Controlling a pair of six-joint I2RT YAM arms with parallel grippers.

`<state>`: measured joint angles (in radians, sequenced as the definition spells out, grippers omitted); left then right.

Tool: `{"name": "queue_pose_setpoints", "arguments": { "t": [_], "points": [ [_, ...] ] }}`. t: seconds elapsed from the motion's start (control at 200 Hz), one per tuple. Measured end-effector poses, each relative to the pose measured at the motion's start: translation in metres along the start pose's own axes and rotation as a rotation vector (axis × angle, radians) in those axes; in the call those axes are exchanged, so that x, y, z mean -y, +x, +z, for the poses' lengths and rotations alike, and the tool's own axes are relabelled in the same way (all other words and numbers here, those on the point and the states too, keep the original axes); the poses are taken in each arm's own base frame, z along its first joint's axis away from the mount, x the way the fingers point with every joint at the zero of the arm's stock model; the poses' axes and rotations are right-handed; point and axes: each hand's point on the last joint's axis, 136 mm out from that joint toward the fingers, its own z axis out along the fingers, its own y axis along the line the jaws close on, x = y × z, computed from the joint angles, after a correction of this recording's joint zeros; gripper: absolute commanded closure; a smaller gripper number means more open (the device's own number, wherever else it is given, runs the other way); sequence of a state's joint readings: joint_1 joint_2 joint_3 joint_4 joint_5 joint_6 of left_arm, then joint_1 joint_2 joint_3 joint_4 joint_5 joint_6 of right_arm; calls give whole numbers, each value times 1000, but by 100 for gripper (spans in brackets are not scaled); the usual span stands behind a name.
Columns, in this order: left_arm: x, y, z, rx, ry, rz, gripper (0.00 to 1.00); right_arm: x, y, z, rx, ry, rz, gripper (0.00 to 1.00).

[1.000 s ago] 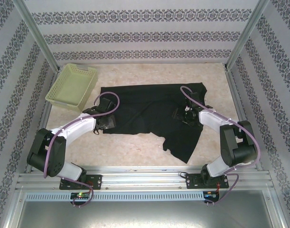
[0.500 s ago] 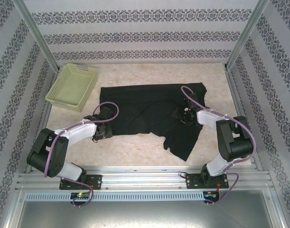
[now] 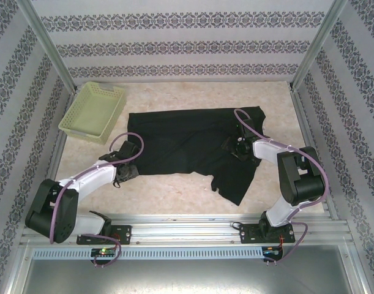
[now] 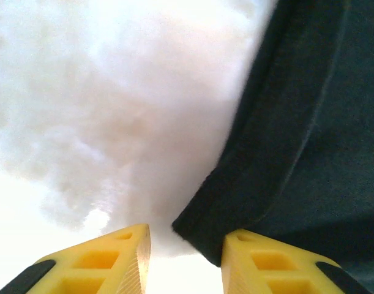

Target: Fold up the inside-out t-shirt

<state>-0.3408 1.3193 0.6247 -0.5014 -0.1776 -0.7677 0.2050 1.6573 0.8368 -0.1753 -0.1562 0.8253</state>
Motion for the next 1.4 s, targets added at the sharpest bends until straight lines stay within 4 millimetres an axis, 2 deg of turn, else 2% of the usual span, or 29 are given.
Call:
{"name": "queue_pose_setpoints", "arguments": {
  "t": [0.19,0.32,0.42,0.555,0.724,0.894,1.029,1.089,1.194,1.299,1.404],
  "points": [
    [-11,1,4,-6,-25,-50,67,4,-2,-2,13,21,16,46],
    [-13,2,6,-18,-29,-65,68,17,-10,-8,29,51,47,45],
    [-16,2,4,-7,-25,-83,73,29,-19,-12,40,67,79,45],
    [-19,-1,-5,35,4,-107,80,35,-21,-15,46,74,81,45],
    [-11,2,-3,8,39,-92,86,35,-21,-18,48,72,63,45],
    [-2,9,4,-37,74,-75,91,24,-17,-37,78,51,8,44],
    [7,12,8,-56,116,-68,97,0,-1,-49,77,9,-85,44],
    [10,11,8,-57,130,-58,100,-10,13,-49,54,-4,-127,43],
    [12,9,7,-49,141,-35,100,-22,38,-46,-2,-28,-184,43],
    [18,-1,-3,-6,170,-6,100,-24,62,-38,-68,-36,-212,43],
    [25,-29,-29,121,215,29,100,-12,72,-21,-121,13,-190,43]
  ]
}}
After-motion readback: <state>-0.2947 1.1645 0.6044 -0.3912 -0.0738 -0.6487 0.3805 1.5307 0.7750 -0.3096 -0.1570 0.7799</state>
